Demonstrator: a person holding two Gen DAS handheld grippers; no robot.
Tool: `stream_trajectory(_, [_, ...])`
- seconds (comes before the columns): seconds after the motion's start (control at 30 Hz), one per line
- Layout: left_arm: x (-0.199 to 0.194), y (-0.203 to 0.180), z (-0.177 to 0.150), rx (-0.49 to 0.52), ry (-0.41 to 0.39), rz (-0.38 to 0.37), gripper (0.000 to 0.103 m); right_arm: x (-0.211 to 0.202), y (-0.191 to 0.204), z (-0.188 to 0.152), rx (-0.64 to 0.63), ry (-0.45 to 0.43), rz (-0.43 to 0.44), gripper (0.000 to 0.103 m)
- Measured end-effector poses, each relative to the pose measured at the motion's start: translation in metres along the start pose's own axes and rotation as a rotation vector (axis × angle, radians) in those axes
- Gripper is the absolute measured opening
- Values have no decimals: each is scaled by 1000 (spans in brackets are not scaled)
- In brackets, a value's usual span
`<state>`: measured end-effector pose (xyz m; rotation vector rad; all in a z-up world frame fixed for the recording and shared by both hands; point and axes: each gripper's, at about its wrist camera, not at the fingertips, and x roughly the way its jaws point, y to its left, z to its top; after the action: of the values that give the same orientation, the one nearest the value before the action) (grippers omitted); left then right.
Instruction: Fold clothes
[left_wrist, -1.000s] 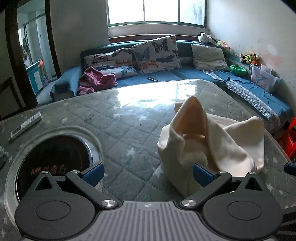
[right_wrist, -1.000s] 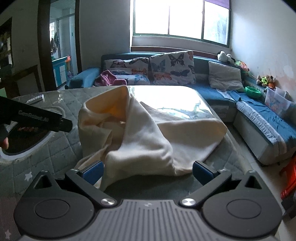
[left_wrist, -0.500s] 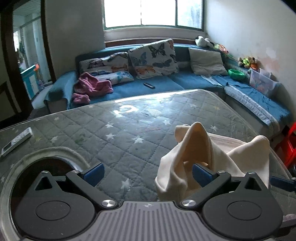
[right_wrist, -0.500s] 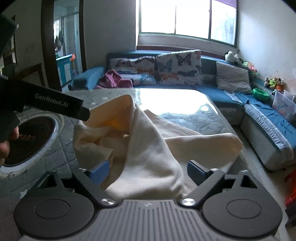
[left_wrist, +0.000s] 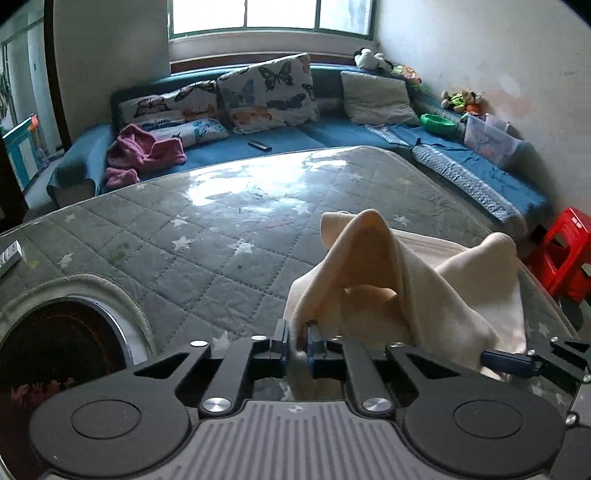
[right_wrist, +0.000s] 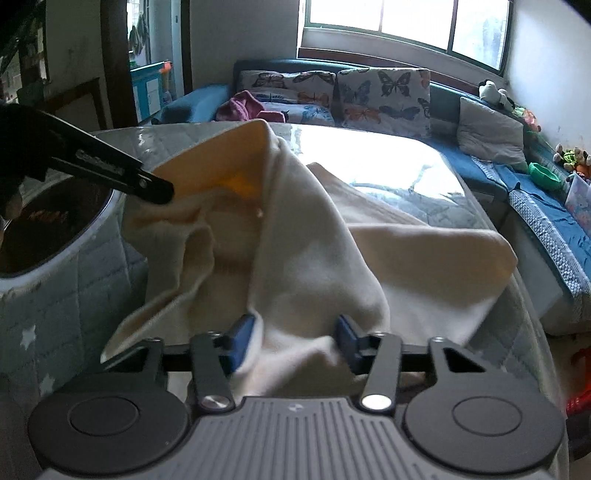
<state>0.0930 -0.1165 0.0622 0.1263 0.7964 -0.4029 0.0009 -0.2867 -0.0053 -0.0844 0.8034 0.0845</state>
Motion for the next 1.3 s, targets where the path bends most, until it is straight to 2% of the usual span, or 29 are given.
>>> stream_trajectory(0.07, [-10, 3, -6, -4, -10, -13, 8, -8, 0, -6, -14, -3, -2, 34])
stream_trajectory(0.17, [-27, 7, -18, -3, -21, -25, 7, -19, 2, -15, -39, -6, -8, 28])
stream_trajectory(0.33, [-53, 22, -50, -7, -2, -44, 7, -38, 6, -28, -61, 14, 22, 27])
stream_trajectory(0.5, [-72, 32, -91, -11, 34, -46, 6, -59, 13, -32, -88, 27, 81, 29])
stream_trajectory(0.6, [-79, 38, -110, -33, 55, -44, 6, -70, 21, -24, -114, -7, 116, 33])
stream_trajectory(0.67, [-83, 39, -120, -38, 64, -46, 7, -74, 27, -15, -129, -32, 141, 40])
stream_trajectory(0.9, [-93, 40, -139, -22, 71, -13, 7, -57, 66, 30, -178, -88, 262, 40])
stream_trajectory(1.03, [-93, 42, -143, -25, 76, 7, 8, -40, 94, 45, -212, -55, 328, 40])
stream_trajectory(1.13, [-93, 40, -143, -25, 72, 18, 11, -20, 115, 44, -269, -9, 328, 40])
stream_trajectory(1.2, [-92, 40, -143, -26, 73, 25, 11, -12, 121, 41, -287, 15, 313, 38])
stream_trajectory(1.3, [-93, 39, -142, -17, 70, 39, 18, -13, 117, 32, -272, -7, 277, 22])
